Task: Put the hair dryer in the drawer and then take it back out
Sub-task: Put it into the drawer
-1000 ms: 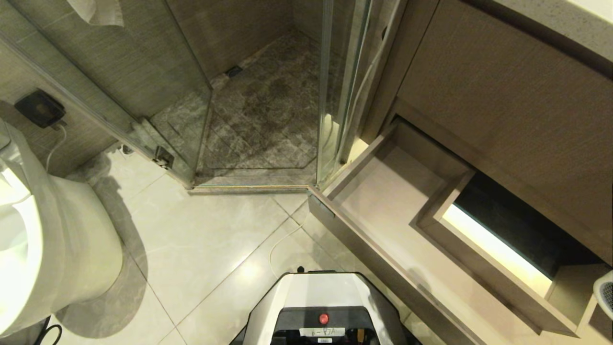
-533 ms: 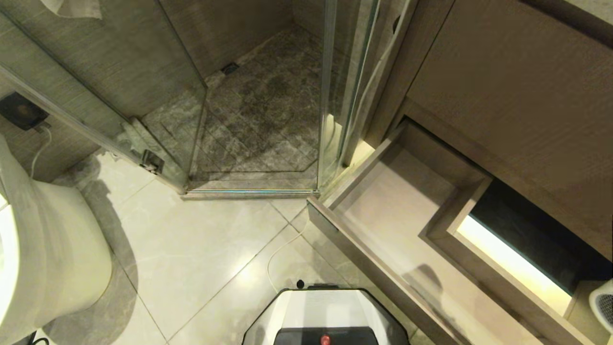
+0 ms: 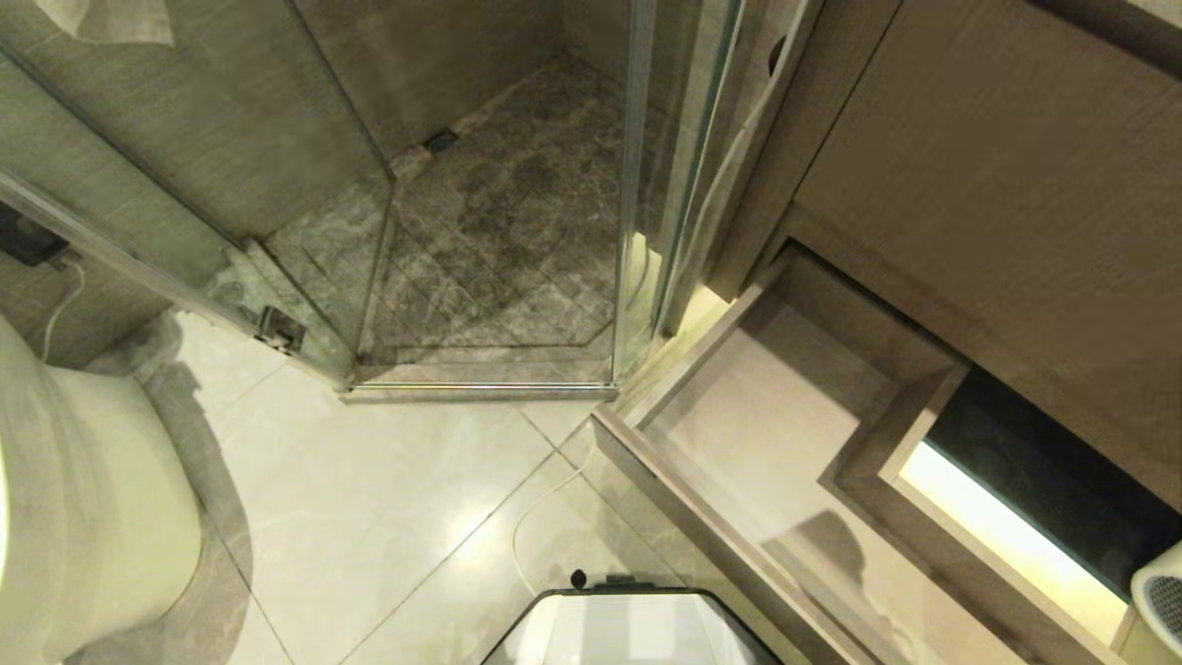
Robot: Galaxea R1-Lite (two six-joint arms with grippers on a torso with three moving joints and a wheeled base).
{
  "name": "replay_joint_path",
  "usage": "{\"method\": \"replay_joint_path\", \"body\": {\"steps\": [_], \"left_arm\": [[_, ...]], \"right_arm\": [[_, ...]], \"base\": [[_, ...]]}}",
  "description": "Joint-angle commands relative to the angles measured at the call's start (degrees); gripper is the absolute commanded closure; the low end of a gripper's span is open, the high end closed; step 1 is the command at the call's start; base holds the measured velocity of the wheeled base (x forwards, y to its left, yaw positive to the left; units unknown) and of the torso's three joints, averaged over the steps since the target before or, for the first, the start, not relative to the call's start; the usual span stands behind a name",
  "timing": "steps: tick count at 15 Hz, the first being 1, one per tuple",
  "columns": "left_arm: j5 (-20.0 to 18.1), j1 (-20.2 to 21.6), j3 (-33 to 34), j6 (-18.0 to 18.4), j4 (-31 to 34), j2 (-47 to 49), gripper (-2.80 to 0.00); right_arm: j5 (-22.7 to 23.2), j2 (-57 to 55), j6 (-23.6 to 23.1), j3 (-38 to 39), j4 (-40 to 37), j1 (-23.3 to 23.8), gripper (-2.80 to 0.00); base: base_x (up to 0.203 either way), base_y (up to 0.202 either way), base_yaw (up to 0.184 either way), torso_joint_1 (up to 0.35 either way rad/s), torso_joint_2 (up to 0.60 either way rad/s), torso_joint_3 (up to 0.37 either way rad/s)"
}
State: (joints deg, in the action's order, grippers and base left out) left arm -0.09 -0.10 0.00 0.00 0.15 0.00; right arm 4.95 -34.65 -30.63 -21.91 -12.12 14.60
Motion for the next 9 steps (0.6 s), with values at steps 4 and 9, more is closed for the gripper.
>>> {"method": "replay_joint_path", "body": {"steps": [4, 9], "left_arm": [[0.0, 0.0, 0.1, 0.0, 0.0, 0.0, 0.00], [0.0, 0.0, 0.1, 0.0, 0.0, 0.0, 0.00]], "right_arm": [[0.1, -0.2, -0.2, 0.3, -0.4, 0.0, 0.00], [0.1, -0.3, 0.0, 0.3, -1.5, 0.0, 0.00]], "base": [[0.000, 0.000, 0.000, 0.046, 0.01, 0.060], [0.000, 0.002, -0.018, 0.004, 0.00, 0.006]]}}
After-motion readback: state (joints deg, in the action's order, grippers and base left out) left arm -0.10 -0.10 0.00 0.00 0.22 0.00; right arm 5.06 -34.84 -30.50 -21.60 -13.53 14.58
